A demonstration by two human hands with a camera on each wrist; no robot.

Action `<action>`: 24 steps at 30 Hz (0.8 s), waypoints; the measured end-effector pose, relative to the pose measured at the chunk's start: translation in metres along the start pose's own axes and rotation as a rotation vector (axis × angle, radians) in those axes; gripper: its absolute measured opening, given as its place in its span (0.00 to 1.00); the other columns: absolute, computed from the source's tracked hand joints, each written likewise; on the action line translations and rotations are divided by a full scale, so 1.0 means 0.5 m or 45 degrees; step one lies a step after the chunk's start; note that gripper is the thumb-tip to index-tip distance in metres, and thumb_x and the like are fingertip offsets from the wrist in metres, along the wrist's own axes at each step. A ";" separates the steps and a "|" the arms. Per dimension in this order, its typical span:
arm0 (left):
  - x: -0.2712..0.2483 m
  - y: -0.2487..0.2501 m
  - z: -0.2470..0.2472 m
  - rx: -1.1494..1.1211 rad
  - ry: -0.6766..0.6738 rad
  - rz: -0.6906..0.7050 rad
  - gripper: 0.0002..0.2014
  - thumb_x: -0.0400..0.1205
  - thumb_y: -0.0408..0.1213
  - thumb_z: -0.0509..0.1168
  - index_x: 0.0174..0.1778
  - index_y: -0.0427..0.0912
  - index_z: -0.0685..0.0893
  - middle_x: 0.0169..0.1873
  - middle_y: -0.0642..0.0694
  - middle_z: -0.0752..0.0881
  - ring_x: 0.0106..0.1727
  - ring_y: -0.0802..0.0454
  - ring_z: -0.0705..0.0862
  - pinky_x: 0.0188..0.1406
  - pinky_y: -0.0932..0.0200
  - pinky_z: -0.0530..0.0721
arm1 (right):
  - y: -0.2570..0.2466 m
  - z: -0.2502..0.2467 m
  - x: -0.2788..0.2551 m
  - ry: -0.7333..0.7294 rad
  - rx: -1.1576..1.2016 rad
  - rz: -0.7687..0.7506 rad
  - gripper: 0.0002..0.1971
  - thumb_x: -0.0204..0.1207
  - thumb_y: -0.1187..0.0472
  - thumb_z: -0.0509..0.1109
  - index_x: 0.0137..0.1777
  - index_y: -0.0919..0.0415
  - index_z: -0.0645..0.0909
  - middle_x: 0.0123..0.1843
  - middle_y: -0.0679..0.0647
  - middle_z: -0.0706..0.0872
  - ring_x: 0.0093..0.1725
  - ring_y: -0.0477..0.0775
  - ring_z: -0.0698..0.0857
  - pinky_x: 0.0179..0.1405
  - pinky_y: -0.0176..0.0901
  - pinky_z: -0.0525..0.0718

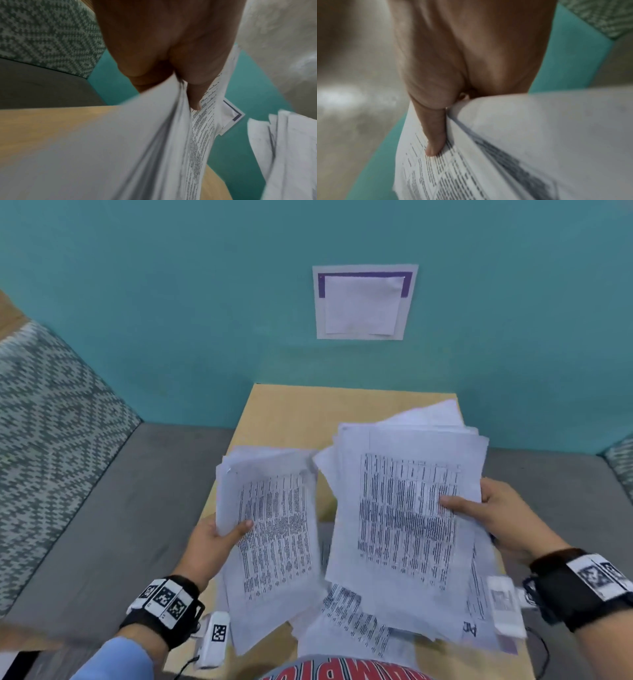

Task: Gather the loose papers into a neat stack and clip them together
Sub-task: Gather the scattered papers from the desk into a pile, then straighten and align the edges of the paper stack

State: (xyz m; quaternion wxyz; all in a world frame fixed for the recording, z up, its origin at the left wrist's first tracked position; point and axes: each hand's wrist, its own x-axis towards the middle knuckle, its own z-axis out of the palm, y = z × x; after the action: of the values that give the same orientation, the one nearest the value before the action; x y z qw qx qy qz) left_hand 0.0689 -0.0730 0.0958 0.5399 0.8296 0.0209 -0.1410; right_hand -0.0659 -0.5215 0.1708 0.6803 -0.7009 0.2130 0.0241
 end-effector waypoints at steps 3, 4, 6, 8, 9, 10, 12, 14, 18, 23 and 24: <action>0.022 0.048 0.033 -0.017 -0.083 0.021 0.13 0.82 0.46 0.79 0.60 0.46 0.93 0.51 0.48 0.98 0.53 0.47 0.97 0.53 0.47 0.95 | -0.018 0.011 0.003 -0.031 0.234 -0.003 0.18 0.81 0.74 0.72 0.70 0.67 0.86 0.65 0.61 0.94 0.62 0.62 0.94 0.51 0.48 0.95; 0.025 0.067 0.047 -0.050 -0.121 0.019 0.14 0.83 0.46 0.79 0.62 0.46 0.93 0.52 0.49 0.98 0.52 0.49 0.97 0.53 0.47 0.95 | -0.024 0.016 0.006 -0.064 0.282 -0.006 0.19 0.81 0.74 0.71 0.71 0.67 0.85 0.67 0.63 0.93 0.63 0.63 0.93 0.54 0.51 0.95; 0.030 0.106 0.077 -0.107 -0.186 0.034 0.15 0.84 0.45 0.78 0.64 0.46 0.93 0.53 0.50 0.98 0.54 0.48 0.97 0.55 0.44 0.95 | -0.034 0.024 0.010 -0.135 0.377 -0.003 0.20 0.79 0.73 0.71 0.72 0.66 0.85 0.69 0.65 0.91 0.63 0.66 0.93 0.57 0.57 0.94; 0.029 0.135 0.105 -0.187 -0.238 0.057 0.12 0.85 0.42 0.77 0.62 0.43 0.94 0.53 0.48 0.99 0.57 0.42 0.97 0.54 0.46 0.94 | -0.038 0.038 0.016 -0.169 0.458 0.007 0.20 0.79 0.72 0.70 0.69 0.62 0.88 0.70 0.65 0.90 0.65 0.67 0.91 0.63 0.64 0.91; 0.027 0.147 0.118 -0.238 -0.275 0.052 0.10 0.86 0.41 0.76 0.60 0.41 0.94 0.53 0.46 0.99 0.59 0.39 0.96 0.53 0.46 0.93 | -0.036 0.046 0.020 -0.155 0.488 0.014 0.19 0.81 0.73 0.70 0.67 0.59 0.90 0.71 0.65 0.90 0.67 0.68 0.90 0.67 0.68 0.88; 0.024 0.160 0.128 -0.291 -0.322 0.036 0.11 0.87 0.42 0.75 0.61 0.40 0.93 0.54 0.44 0.98 0.60 0.37 0.96 0.54 0.45 0.93 | -0.030 0.053 0.025 -0.112 0.515 0.021 0.18 0.82 0.73 0.69 0.65 0.55 0.91 0.72 0.64 0.89 0.68 0.68 0.90 0.71 0.69 0.85; 0.014 0.180 0.142 -0.391 -0.437 -0.020 0.18 0.88 0.49 0.71 0.66 0.40 0.92 0.59 0.42 0.97 0.63 0.37 0.95 0.61 0.42 0.92 | -0.011 0.065 0.035 -0.011 0.542 0.076 0.16 0.85 0.70 0.70 0.67 0.55 0.90 0.72 0.64 0.90 0.68 0.67 0.90 0.76 0.70 0.80; 0.008 0.184 0.144 -0.462 -0.524 -0.080 0.31 0.83 0.63 0.70 0.72 0.42 0.89 0.63 0.42 0.96 0.64 0.40 0.94 0.66 0.41 0.91 | 0.006 0.079 0.038 -0.019 0.556 0.171 0.18 0.84 0.62 0.73 0.74 0.59 0.85 0.71 0.62 0.90 0.69 0.66 0.90 0.78 0.72 0.79; 0.002 0.169 0.145 -0.469 -0.594 -0.034 0.44 0.67 0.73 0.78 0.71 0.44 0.89 0.64 0.41 0.95 0.62 0.43 0.95 0.63 0.42 0.93 | 0.032 0.098 0.025 -0.193 0.480 0.242 0.22 0.82 0.64 0.76 0.76 0.62 0.83 0.73 0.62 0.89 0.71 0.64 0.89 0.77 0.71 0.80; -0.001 0.179 0.139 -0.310 -0.551 0.079 0.17 0.83 0.33 0.77 0.69 0.43 0.91 0.65 0.47 0.95 0.67 0.44 0.93 0.72 0.40 0.89 | 0.019 0.108 -0.004 -0.004 0.163 -0.098 0.28 0.72 0.61 0.84 0.74 0.58 0.85 0.68 0.50 0.93 0.69 0.51 0.91 0.76 0.58 0.83; -0.004 0.180 0.137 -0.302 -0.542 0.129 0.15 0.85 0.31 0.76 0.67 0.43 0.92 0.64 0.48 0.96 0.67 0.45 0.94 0.71 0.42 0.90 | 0.011 0.111 -0.017 0.094 0.084 -0.174 0.25 0.73 0.61 0.84 0.71 0.57 0.87 0.64 0.48 0.95 0.65 0.48 0.92 0.71 0.53 0.85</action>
State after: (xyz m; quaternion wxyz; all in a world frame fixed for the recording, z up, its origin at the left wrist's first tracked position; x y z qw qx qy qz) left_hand 0.0692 -0.1719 0.1507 0.6320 0.7121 -0.1185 -0.2819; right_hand -0.0612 -0.4659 0.1643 0.6947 -0.6915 0.1904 -0.0553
